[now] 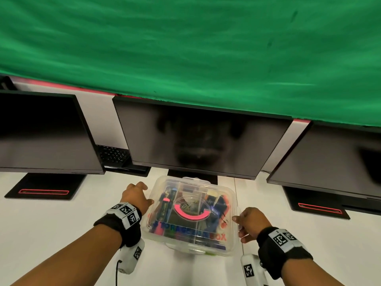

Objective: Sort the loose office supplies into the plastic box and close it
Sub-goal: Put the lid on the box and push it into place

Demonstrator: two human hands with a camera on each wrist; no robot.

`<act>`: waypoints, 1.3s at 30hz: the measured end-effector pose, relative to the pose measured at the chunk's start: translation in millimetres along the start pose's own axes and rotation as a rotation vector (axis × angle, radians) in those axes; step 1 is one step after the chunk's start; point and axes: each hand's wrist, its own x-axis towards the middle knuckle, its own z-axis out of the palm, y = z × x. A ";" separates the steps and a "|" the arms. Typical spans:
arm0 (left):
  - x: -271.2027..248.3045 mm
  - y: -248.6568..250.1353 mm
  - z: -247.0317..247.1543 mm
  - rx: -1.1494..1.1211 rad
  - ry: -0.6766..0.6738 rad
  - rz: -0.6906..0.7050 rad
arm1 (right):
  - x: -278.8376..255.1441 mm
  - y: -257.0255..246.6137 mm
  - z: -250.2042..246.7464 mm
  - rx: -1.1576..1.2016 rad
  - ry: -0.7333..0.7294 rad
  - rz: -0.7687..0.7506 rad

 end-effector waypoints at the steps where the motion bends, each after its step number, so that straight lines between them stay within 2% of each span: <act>1: -0.3 1.8 0.5 0.017 0.001 0.002 | -0.4 0.1 0.4 -0.021 0.010 -0.007; 4: -0.1 1.7 1.3 0.045 -0.030 0.025 | -0.5 1.2 1.7 -0.080 0.036 -0.041; 8: 0.4 -1.5 0.5 0.054 -0.059 0.041 | -1.4 5.8 3.7 -0.018 0.030 -0.044; 12: 1.4 0.8 1.6 0.053 -0.046 0.064 | -4.8 8.6 2.3 0.005 -0.001 -0.031; 22: 9.9 4.1 6.2 0.063 -0.017 0.060 | 1.6 7.1 10.2 0.054 0.055 -0.023; 24: 9.3 4.3 6.2 0.065 -0.022 0.044 | 2.1 8.3 11.4 -0.014 0.137 -0.033; 27: 10.1 3.4 5.0 0.058 -0.023 0.013 | 2.6 6.0 13.6 -0.315 0.288 -0.127; 31: 11.8 1.6 6.3 0.050 -0.040 -0.001 | 3.2 1.1 20.0 -0.415 0.274 -0.138; 39: 6.6 -2.5 7.7 0.017 -0.083 0.032 | 10.9 -9.0 15.7 -0.407 0.204 -0.096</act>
